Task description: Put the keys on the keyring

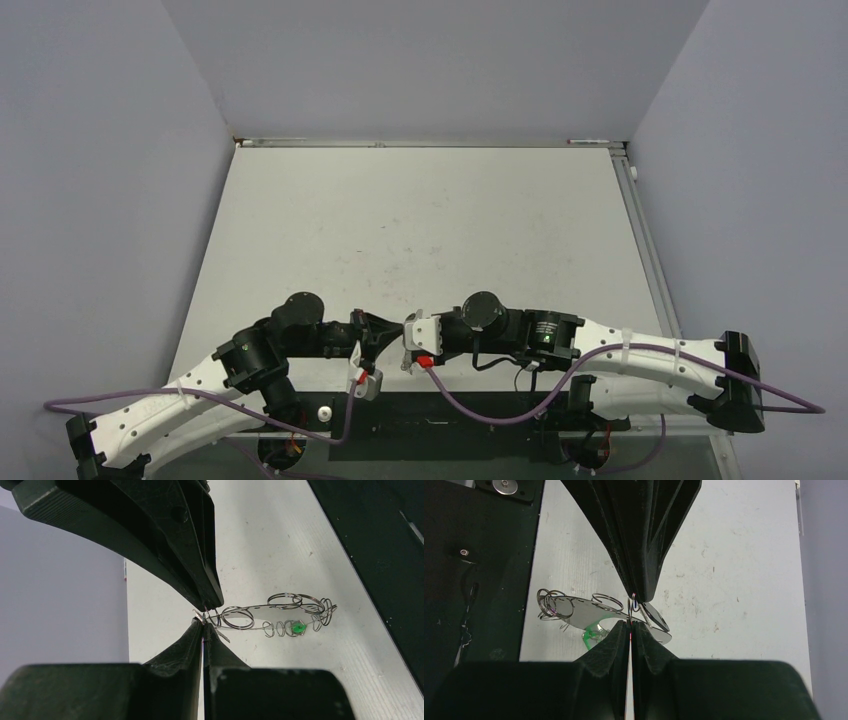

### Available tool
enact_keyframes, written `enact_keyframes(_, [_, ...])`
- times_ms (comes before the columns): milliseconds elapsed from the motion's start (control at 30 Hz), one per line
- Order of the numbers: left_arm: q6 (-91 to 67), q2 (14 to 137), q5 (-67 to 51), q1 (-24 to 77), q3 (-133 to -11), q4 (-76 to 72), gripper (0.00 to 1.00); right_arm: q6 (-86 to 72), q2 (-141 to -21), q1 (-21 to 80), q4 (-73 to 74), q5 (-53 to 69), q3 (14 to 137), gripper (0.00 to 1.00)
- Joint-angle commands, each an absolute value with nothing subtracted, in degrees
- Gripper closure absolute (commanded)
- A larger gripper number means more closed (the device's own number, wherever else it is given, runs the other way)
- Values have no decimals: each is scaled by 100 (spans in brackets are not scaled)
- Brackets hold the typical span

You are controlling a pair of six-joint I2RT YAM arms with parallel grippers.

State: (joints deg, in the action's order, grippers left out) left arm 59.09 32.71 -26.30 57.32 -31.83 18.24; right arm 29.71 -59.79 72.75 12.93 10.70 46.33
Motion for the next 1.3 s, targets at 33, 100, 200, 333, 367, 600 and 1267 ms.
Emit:
enact_keyframes(33, [5927, 3291, -2890, 5783, -3250, 1931, 100, 2955, -6023, 7236, 907, 1099, 4983, 95])
enact_keyframes(100, [5940, 3300, -2867, 5796, -3252, 1957, 100, 2959, -6002, 7238, 918, 1090, 4983, 95])
enact_keyframes(200, [5971, 3298, -2861, 5801, -3253, 1988, 100, 2953, -5962, 7242, 943, 1073, 4999, 95])
enact_keyframes(333, [5992, 3296, -2857, 5810, -3252, 2025, 100, 2950, -5950, 7241, 978, 1063, 5034, 95])
enact_keyframes(367, [5994, 3302, -2849, 5821, -3256, 2023, 100, 2945, -5951, 7235, 990, 1063, 5036, 95])
enact_keyframes(600, [6029, 3298, -2765, 5836, -3261, 2082, 100, 2942, -5950, 7240, 1011, 1055, 5076, 95])
enact_keyframes(1267, [6071, 3230, -2489, 5845, -3200, 2113, 100, 2881, -5815, 7242, 1108, 987, 5106, 95])
